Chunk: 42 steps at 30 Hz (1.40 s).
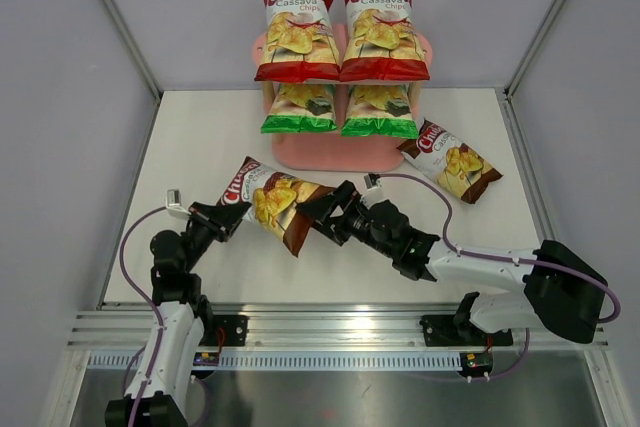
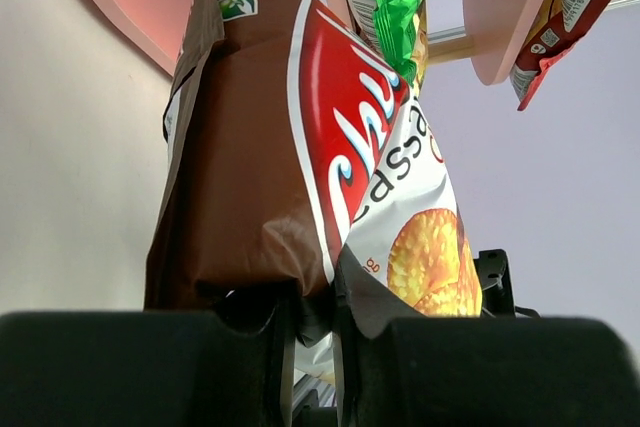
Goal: Place and organize the chips bags onto the shelf
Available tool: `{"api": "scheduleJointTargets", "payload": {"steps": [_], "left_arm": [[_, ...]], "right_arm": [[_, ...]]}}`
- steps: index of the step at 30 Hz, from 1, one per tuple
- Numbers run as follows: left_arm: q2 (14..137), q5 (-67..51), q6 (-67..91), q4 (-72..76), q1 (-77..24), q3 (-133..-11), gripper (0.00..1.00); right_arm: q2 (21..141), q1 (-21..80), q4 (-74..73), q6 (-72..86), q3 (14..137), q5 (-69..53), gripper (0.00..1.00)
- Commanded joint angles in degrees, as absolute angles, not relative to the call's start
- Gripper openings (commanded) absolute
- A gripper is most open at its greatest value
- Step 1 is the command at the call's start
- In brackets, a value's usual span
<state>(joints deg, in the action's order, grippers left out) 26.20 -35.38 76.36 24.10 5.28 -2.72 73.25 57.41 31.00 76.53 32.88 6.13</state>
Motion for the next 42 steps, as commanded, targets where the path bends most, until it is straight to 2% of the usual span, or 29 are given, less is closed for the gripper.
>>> {"api": "scheduleJointTargets", "payload": {"steps": [1, 11, 19, 22, 23, 25, 26, 27, 29, 30, 32, 33, 35, 37, 38, 42], "left_arm": [[24.87, -39.9, 75.5, 30.84, 4.13, -0.35, 0.0], [23.38, -40.08, 70.23, 29.62, 3.52, 1.84, 0.0], [22.41, -44.55, 70.14, 41.72, 3.17, 1.76, 0.0], [21.27, -45.96, 70.4, 43.59, 2.99, 1.41, 0.0], [21.18, -46.23, 70.66, 43.94, 2.81, 1.49, 0.0], [21.01, -46.32, 71.28, 45.08, 2.72, 2.19, 0.05], [21.09, -46.41, 71.37, 45.17, 2.72, 2.55, 0.08], [20.92, -46.49, 71.63, 46.31, 2.64, 3.07, 0.1], [20.66, -46.49, 71.81, 46.49, 2.64, 3.43, 0.15], [20.48, -46.58, 71.72, 46.58, 2.64, 3.51, 0.21], [20.39, -46.32, 71.72, 46.58, 2.64, 3.87, 0.32], [20.39, -46.23, 71.81, 46.58, 2.64, 3.95, 0.46], [20.39, -45.97, 71.72, 46.32, 2.64, 3.69, 0.62], [20.39, -45.53, 71.37, 43.61, 2.64, 3.17, 0.95], [20.39, -45.44, 70.93, 42.11, 2.64, 2.29, 0.99], [20.21, -44.57, 69.0, 35.27, 2.64, 0.88, 0.99]], "right_arm": [[74.26, 58.27, 35.51, 74.53, 36.03, 8.09, 0.99], [72.08, 58.27, 43.32, 72.34, 33.84, 7.38, 1.0], [73.56, 58.27, 33.57, 70.75, 37.97, 7.48, 0.99], [75.41, 58.27, 39.09, 70.49, 36.57, 5.55, 0.89], [75.67, 58.36, 40.76, 70.23, 36.13, 5.19, 0.82], [76.29, 58.27, 45.43, 68.82, 35.16, 4.22, 0.75], [76.29, 58.27, 47.27, 68.38, 34.98, 3.96, 0.65], [76.38, 58.36, 48.16, 67.07, 34.63, 3.26, 0.6], [76.2, 58.27, 49.74, 66.01, 34.45, 2.46, 0.52], [76.11, 58.27, 50.27, 64.79, 34.19, 1.42, 0.46], [75.76, 58.27, 51.84, 63.99, 33.84, 0.97, 0.43], [75.67, 58.27, 52.81, 63.11, 33.05, 0.53, 0.4], [75.32, 58.27, 54.92, 62.32, 32.35, 0.35, 0.39], [75.15, 58.27, 55.98, 61.17, 31.21, 0.18, 0.35], [74.97, 58.36, 57.03, 61.08, 30.68, 0.35, 0.34], [74.27, 58.36, 61.87, 60.3, 26.03, 1.84, 0.33]]}}
